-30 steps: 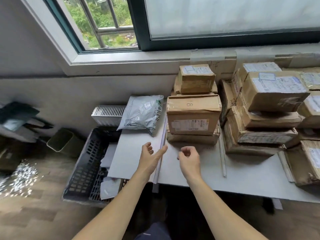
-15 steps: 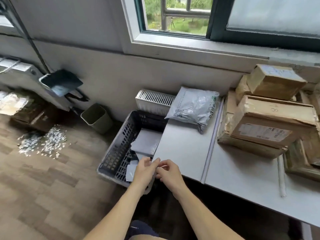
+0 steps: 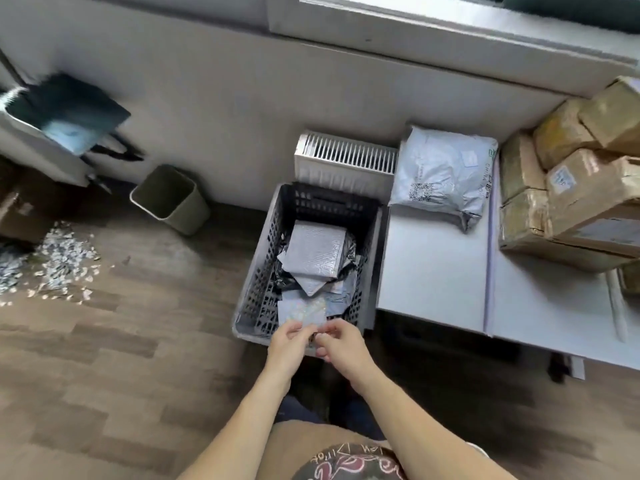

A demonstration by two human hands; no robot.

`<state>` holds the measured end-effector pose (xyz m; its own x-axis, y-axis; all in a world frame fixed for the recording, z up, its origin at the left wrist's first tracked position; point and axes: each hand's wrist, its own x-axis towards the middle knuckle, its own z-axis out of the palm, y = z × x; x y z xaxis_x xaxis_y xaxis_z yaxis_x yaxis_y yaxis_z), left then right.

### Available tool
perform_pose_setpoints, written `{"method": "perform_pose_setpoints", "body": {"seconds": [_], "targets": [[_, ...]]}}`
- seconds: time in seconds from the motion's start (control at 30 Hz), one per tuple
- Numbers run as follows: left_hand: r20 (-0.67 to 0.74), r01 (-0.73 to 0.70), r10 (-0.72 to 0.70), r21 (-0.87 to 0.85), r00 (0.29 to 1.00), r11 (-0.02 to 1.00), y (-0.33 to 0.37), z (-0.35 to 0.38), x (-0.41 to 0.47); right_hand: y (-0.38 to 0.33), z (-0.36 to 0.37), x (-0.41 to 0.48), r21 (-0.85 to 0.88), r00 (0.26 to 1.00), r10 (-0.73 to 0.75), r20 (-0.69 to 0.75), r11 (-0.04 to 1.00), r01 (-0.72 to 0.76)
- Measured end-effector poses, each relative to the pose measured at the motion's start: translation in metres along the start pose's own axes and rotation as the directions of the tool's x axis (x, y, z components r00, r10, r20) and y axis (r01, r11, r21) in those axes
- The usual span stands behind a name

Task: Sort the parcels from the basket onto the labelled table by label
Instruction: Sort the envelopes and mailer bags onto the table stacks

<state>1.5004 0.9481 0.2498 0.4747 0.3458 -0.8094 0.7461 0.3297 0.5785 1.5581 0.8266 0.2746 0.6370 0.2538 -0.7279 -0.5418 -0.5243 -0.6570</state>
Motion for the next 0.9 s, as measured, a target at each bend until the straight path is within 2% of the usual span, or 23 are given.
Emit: {"method": "perform_pose_setpoints", "body": {"seconds": [0.13,0.27,0.47,0.67,0.8,0.9], "targets": [[0.018,0.022,-0.023,0.030,1.000,0.999,0.015,-0.014,0.005,0.004,0.009,0.015,0.076,0.996,0.087,0.002,0.993,-0.087],[-0.068,0.033,-0.028,0.070,0.997,0.997,0.035,-0.030,0.016,0.008,0.025,0.040,0.122,0.983,0.175,0.048,0.976,-0.180],[-0.079,0.062,-0.048,0.182,0.996,0.981,0.067,-0.046,0.048,-0.004,0.056,0.071,0.197,0.976,0.198,0.084,0.957,-0.211],[0.047,0.106,-0.126,0.307,0.991,0.946,0.087,-0.065,0.097,-0.020,0.073,0.114,0.310,0.948,0.317,-0.013,0.903,-0.298],[0.177,0.133,-0.223,0.413,0.959,0.901,0.107,-0.085,0.152,-0.037,0.101,0.163,0.421,0.892,0.433,-0.129,0.838,-0.346],[0.277,0.070,-0.253,0.536,0.927,0.841,0.125,-0.094,0.202,-0.053,0.127,0.201,0.536,0.851,0.495,-0.175,0.773,-0.340]]}}
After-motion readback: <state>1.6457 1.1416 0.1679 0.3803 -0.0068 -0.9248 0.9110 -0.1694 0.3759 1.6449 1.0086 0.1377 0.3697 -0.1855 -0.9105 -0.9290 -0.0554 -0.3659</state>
